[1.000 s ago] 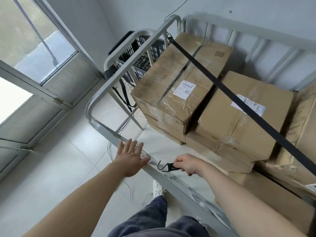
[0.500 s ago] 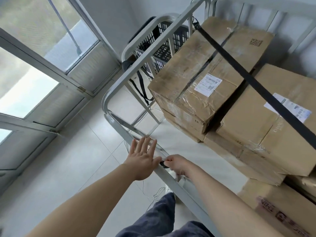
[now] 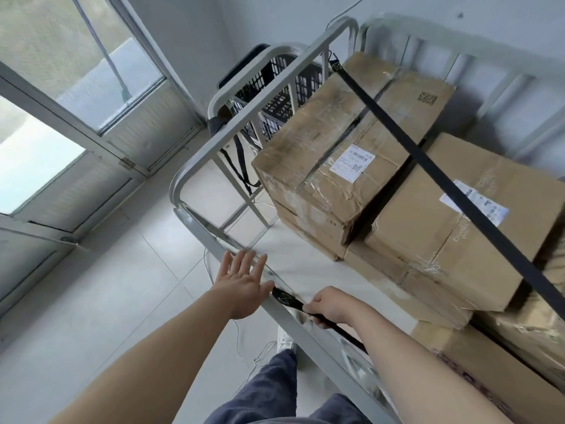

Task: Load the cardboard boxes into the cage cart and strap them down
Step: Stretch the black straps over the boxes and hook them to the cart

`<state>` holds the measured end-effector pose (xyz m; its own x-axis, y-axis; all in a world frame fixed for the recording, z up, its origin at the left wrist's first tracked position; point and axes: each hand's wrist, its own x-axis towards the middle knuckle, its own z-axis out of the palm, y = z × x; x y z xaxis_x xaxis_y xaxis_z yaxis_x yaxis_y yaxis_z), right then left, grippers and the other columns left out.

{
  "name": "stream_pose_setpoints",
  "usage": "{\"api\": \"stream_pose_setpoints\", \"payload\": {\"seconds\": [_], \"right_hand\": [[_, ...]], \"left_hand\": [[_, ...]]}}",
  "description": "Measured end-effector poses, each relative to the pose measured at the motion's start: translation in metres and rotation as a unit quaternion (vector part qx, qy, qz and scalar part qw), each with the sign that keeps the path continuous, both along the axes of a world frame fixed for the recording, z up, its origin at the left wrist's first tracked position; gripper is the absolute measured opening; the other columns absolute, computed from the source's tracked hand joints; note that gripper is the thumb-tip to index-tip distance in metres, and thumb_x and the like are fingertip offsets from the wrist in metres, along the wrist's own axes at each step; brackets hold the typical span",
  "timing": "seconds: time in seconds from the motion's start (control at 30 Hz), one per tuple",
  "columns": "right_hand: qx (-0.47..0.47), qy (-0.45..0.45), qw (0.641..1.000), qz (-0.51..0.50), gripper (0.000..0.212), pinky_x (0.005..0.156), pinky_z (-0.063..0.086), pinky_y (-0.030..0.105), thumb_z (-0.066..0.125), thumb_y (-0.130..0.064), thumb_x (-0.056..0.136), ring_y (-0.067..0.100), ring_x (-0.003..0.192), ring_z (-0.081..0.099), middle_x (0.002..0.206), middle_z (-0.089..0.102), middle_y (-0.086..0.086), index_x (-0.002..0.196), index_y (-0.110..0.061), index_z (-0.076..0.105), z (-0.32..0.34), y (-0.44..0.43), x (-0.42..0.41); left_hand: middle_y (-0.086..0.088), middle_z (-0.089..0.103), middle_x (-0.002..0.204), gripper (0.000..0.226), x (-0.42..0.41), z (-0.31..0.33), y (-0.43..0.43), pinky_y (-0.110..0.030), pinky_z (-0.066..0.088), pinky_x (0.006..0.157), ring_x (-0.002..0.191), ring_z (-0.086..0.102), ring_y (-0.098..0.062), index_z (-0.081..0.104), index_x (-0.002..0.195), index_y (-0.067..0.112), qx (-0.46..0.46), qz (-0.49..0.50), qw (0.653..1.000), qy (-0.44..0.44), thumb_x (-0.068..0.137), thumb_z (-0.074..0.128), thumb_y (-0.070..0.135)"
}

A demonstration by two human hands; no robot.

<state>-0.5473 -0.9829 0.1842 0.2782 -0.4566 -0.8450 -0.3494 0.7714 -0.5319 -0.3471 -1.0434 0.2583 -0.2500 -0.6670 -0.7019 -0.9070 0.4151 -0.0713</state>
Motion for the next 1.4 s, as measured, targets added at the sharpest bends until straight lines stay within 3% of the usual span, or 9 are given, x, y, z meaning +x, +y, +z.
{"api": "stream_pose_setpoints", "payload": {"seconds": [0.13,0.23,0.33,0.47,0.6,0.83,1.13,1.27,1.4], "right_hand": [[-0.07,0.082,0.989,0.103,0.013,0.052,0.041,0.016,0.056,-0.012,0.088,0.013,0.064,0.06,0.076,0.065,0.003,0.087,-0.01,0.069,0.035,0.02,-0.022],[-0.144,0.149,0.971,0.117,0.022,0.066,0.047,0.023,0.053,-0.016,0.09,0.018,0.082,0.062,0.088,0.067,0.004,0.101,-0.008,0.07,0.058,0.033,-0.042],[-0.246,0.22,0.933,0.142,0.021,0.066,0.042,0.034,0.046,-0.02,0.089,0.03,0.074,0.055,0.08,0.059,0.01,0.082,-0.012,0.063,0.083,0.038,-0.063],[-0.346,0.351,0.855,0.16,0.028,0.081,0.049,0.038,0.044,-0.028,0.093,0.025,0.1,0.058,0.112,0.062,0.003,0.11,-0.013,0.059,0.13,0.036,-0.088],[-0.415,0.4,0.803,0.155,0.039,0.099,0.044,0.037,0.04,-0.03,0.098,0.02,0.124,0.048,0.14,0.048,-0.002,0.134,-0.018,0.047,0.17,0.024,-0.11],[-0.47,0.46,0.744,0.121,0.033,0.091,0.047,0.031,0.042,-0.029,0.098,0.019,0.118,0.05,0.131,0.054,-0.002,0.126,-0.014,0.051,0.212,-0.028,-0.113],[-0.472,0.45,0.749,0.119,0.043,0.101,0.041,0.027,0.039,-0.03,0.099,0.014,0.13,0.043,0.145,0.043,-0.002,0.14,-0.015,0.041,0.207,-0.172,-0.041],[-0.462,0.437,0.764,0.106,0.045,0.106,0.039,0.029,0.04,-0.029,0.099,0.015,0.132,0.041,0.146,0.043,-0.001,0.141,-0.014,0.041,0.198,-0.237,-0.002],[-0.445,0.446,0.772,0.086,0.036,0.099,0.044,0.03,0.041,-0.028,0.099,0.016,0.123,0.047,0.134,0.053,0.001,0.129,-0.011,0.051,0.192,-0.283,0.02]], "left_hand": [[-0.007,-0.008,0.16,0.069,-0.006,0.004,0.004,-0.045,-0.018,0.115,0.145,-0.019,-0.021,-0.01,0.152,0.017,-0.016,0.002,1.0,-0.021,0.097,0.009,0.054],[-0.007,-0.007,0.16,0.07,-0.012,0.01,0.012,-0.045,-0.012,0.117,0.146,-0.015,-0.022,-0.008,0.151,0.012,-0.035,0.013,0.999,-0.026,0.098,0.01,0.053],[-0.004,0.003,0.16,0.068,-0.02,0.023,0.019,-0.046,-0.004,0.118,0.147,-0.004,-0.023,0.002,0.152,0.013,-0.079,0.005,0.997,-0.005,0.098,0.016,0.052],[0.004,0.035,0.15,0.054,-0.038,0.055,0.021,-0.043,0.014,0.117,0.141,0.024,-0.02,0.032,0.144,0.021,-0.182,0.009,0.98,0.082,0.097,0.03,0.047],[0.003,0.053,0.136,0.045,-0.054,0.09,0.023,-0.037,0.035,0.105,0.125,0.047,-0.022,0.046,0.136,0.025,-0.252,0.074,0.948,0.181,0.097,0.037,0.044],[0.003,0.065,0.107,0.033,-0.033,0.122,-0.021,-0.033,0.044,0.084,0.103,0.059,-0.022,0.061,0.114,0.025,-0.315,0.114,0.905,0.261,0.096,0.04,0.042],[0.0,0.069,0.098,0.028,0.05,0.097,-0.193,-0.032,0.051,0.073,0.088,0.063,-0.023,0.064,0.105,0.023,-0.311,0.175,0.902,0.243,0.093,0.043,0.037],[-0.004,0.067,0.108,0.035,0.071,0.071,-0.28,-0.035,0.051,0.082,0.099,0.061,-0.026,0.058,0.116,0.017,-0.259,0.207,0.915,0.229,0.094,0.045,0.04],[-0.007,0.059,0.123,0.043,0.073,0.044,-0.345,-0.038,0.048,0.09,0.111,0.056,-0.027,0.05,0.127,0.012,-0.182,0.225,0.93,0.229,0.095,0.045,0.041]]}}
